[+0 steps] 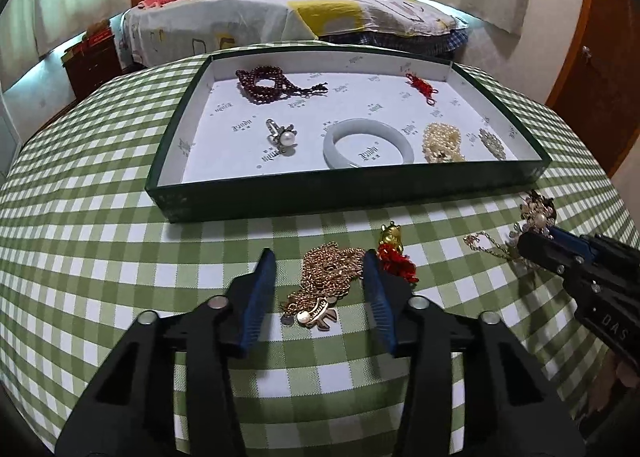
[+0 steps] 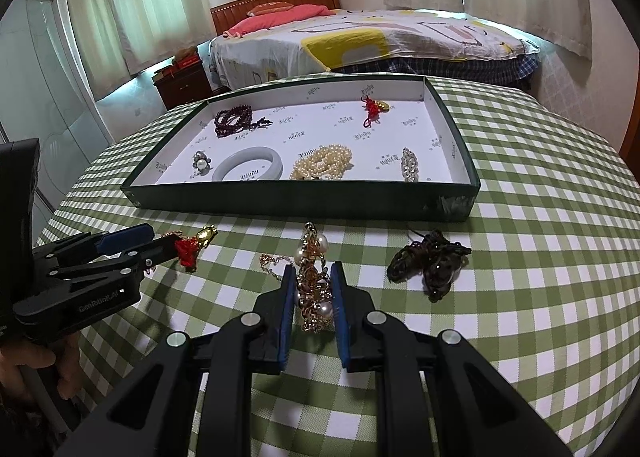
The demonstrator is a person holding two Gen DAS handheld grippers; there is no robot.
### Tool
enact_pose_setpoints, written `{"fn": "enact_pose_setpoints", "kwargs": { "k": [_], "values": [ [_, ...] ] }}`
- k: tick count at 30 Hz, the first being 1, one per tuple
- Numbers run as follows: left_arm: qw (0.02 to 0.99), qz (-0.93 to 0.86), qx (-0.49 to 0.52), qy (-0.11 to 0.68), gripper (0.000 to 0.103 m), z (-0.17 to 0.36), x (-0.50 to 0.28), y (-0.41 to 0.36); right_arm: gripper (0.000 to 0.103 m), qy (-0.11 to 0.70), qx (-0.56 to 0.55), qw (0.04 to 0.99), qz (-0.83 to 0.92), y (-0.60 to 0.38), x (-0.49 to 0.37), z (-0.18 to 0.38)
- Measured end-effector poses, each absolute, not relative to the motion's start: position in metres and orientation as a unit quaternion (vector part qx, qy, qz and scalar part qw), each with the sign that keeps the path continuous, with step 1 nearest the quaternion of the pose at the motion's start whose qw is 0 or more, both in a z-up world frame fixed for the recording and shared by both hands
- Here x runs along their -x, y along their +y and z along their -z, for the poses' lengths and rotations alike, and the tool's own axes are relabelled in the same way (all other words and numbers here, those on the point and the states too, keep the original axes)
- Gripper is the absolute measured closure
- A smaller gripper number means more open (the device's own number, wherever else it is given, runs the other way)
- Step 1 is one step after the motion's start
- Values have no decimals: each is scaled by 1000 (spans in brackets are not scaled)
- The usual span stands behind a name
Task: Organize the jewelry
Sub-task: 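Grasp the gold chain pendant with the left tool while the right tool holds the brooch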
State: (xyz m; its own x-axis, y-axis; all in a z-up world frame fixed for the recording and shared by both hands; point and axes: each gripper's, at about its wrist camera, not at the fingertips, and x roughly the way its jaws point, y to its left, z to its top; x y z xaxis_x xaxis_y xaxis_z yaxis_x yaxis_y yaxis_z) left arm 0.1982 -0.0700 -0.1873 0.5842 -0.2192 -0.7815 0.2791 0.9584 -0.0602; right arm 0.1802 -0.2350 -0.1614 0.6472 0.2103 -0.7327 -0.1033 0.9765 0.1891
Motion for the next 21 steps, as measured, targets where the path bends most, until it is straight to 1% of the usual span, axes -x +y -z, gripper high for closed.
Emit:
{"fn": "enact_pose_setpoints", "kwargs": {
  "k": [1, 2, 3, 5, 9, 21],
  "values": [
    [889, 145, -35, 433, 75, 187, -198, -70, 85, 411, -66, 905, -87, -235, -181, 161],
    [887, 155, -32, 433, 85, 187, -198, -70, 85, 411, -67, 905, -87, -235, -181, 162],
    [886, 160, -32, 433, 89, 187, -198, -71, 85, 411, -67, 905, -86, -235, -181, 162],
    [887, 163, -36, 431, 91, 187, -197, -72, 85, 411, -68, 905, -86, -236, -181, 162],
    [889, 164, -24, 427, 93, 185, -196, -68, 85, 410, -67, 906, -86, -236, -181, 162],
    [908, 145, -12, 393, 93, 172, -179, -52, 85, 392, -56, 915, -81, -234, -174, 152]
  ]
}}
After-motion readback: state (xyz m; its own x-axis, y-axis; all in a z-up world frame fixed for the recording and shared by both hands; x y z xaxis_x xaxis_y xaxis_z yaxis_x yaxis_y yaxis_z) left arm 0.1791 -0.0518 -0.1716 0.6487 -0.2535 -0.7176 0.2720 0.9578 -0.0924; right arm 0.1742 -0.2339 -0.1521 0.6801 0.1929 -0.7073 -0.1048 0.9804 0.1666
